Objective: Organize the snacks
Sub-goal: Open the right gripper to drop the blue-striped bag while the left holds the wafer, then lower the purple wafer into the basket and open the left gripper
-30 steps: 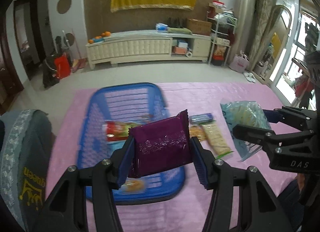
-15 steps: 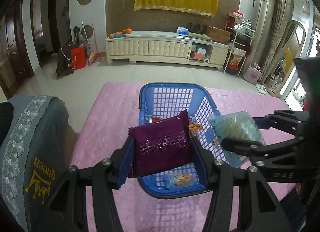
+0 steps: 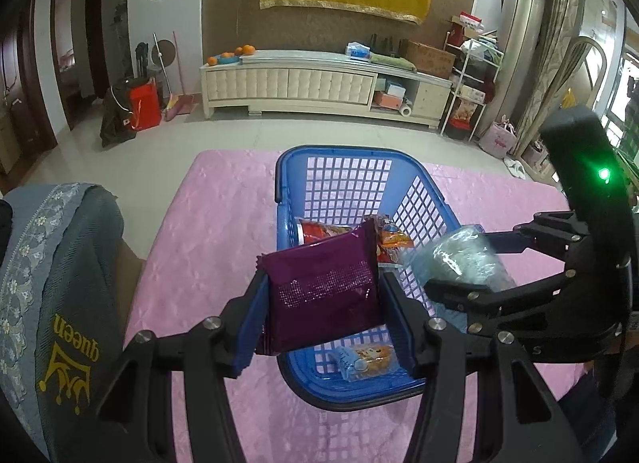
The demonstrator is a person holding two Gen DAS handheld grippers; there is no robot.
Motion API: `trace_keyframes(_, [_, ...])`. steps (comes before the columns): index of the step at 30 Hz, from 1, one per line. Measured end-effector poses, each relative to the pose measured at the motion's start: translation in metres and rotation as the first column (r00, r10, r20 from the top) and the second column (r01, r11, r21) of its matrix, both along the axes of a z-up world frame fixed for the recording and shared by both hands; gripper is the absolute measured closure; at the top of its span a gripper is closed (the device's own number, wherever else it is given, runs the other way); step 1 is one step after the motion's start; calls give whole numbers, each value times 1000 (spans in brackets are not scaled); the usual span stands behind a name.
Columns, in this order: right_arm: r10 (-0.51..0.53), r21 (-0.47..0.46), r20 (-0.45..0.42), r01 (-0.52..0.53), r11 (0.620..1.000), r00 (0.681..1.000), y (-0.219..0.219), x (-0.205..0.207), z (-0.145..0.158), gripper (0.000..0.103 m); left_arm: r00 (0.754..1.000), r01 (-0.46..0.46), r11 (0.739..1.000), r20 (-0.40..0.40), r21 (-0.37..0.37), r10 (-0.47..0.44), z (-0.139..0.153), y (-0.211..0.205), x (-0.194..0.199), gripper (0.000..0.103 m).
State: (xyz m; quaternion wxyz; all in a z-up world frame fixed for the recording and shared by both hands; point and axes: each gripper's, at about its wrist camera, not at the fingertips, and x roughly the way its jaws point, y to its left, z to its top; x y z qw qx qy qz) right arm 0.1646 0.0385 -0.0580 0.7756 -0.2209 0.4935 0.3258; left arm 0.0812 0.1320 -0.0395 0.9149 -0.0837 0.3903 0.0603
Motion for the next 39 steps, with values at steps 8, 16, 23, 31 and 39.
trace_keyframes(8, [-39, 24, 44, 38, 999, 998, -15, 3, 8, 14, 999, -23, 1000, -24, -7, 23, 0, 6, -2, 50])
trace_keyframes(16, [-91, 136, 62, 82, 987, 994, -42, 12, 25, 8, 1000, -3, 1000, -31, 1, 3, 6, -7, 6, 50])
trace_keyframes(23, [-108, 167, 78, 94, 982, 991, -56, 28, 28, 7, 999, 28, 999, -45, 32, -27, 8, -18, 31, 50])
trace_keyframes(31, [-138, 198, 63, 124, 972, 988, -63, 55, 18, 7, 995, 50, 998, -89, 31, -47, -1, -17, 76, 50])
trace_keyframes(39, [-195, 257, 85, 168, 952, 977, -75, 74, 17, 7, 997, 58, 996, -49, 63, -55, 6, -10, 114, 37])
